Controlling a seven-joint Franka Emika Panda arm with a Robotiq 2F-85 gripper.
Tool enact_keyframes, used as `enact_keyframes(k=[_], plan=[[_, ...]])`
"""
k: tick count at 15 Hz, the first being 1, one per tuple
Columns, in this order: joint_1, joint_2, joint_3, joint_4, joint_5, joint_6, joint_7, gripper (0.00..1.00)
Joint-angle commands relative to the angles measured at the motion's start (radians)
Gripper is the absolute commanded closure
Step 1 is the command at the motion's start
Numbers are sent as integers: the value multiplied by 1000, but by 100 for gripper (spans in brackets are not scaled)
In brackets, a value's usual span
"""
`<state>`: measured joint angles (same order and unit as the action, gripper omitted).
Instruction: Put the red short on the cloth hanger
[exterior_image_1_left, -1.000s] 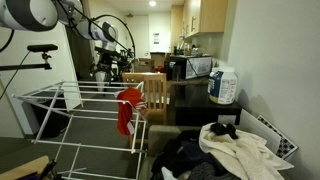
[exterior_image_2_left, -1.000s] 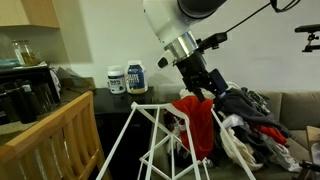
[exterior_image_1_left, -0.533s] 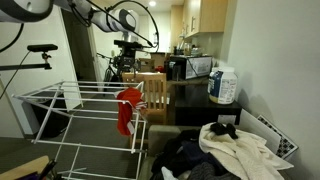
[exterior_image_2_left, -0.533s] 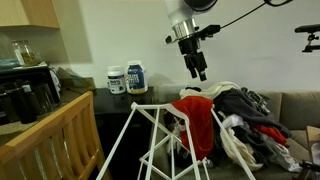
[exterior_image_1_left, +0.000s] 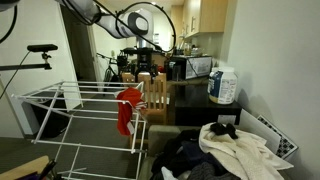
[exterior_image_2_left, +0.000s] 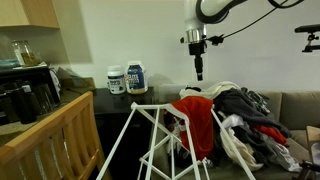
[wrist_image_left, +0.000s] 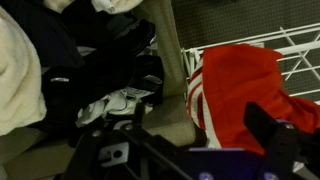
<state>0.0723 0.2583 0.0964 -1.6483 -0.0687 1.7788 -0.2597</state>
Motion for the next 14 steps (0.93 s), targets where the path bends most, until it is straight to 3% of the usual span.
enact_keyframes(k=[1,7,14], plan=[[-37,-139,-40,-244,29,183,105,0],[-97,-297,-131,-562,1,407,251,0],[-194,-477,-229,-933,-35,561,248,0]])
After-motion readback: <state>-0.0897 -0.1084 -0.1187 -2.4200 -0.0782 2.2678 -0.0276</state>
